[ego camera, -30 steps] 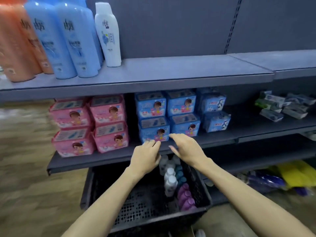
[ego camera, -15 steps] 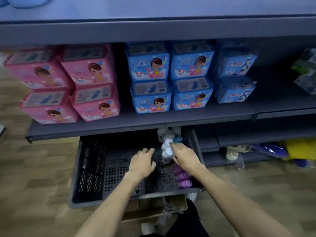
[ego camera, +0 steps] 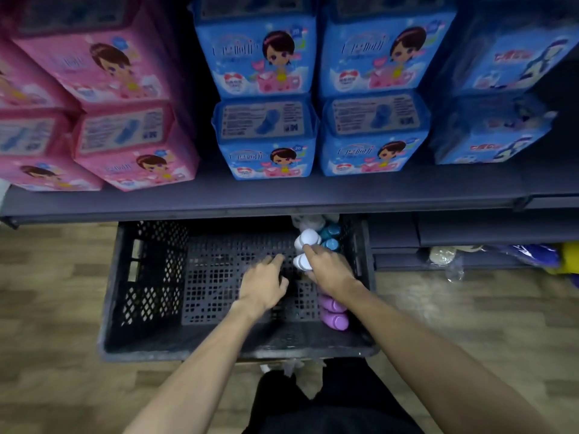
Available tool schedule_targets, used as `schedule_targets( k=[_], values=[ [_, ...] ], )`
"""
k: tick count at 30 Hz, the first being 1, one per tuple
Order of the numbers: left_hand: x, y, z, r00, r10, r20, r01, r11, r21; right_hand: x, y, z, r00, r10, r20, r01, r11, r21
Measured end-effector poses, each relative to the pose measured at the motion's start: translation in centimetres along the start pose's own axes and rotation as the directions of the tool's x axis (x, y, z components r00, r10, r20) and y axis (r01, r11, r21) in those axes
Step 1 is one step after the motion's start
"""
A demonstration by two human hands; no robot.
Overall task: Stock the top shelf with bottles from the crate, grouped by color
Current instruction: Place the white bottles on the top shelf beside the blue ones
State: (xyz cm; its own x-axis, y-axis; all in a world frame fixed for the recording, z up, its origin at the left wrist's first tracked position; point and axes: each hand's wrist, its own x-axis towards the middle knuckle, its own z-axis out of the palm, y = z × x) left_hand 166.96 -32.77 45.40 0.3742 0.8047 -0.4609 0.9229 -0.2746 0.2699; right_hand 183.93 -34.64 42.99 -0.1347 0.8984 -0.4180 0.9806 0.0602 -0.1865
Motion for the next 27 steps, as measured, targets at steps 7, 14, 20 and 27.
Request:
schedule_targets(
  k=[7, 14, 20, 27],
  values=[
    [0.6, 1.0, 1.5, 0.997, -0.037, 0.072, 0.037, 0.999, 0.0, 1.2, -0.1, 0.8, 0.992, 0.021, 0.121, -0.013, 0.998, -0.062],
    [0.4, 1.1, 1.8, 0.998, -0.03, 0.047, 0.03, 1.0, 0.0, 1.9, -0.3, 1.3, 0.993, 0.064, 0.096, -0.061, 0.997, -0.038],
    [-0.7, 0.4, 1.3, 0.999, -0.039, 0.024, 0.039, 0.999, -0.013, 1.1, -0.5, 1.8, 0.994, 0.086, 0.062, -0.088, 0.996, 0.026],
    [-2.7, -1.3, 0.1, 0.999, -0.029, -0.042, 0.029, 1.0, -0.006, -0.6, -1.6, 1.2, 0.993, 0.119, -0.005, -0.117, 0.981, 0.153]
  ],
)
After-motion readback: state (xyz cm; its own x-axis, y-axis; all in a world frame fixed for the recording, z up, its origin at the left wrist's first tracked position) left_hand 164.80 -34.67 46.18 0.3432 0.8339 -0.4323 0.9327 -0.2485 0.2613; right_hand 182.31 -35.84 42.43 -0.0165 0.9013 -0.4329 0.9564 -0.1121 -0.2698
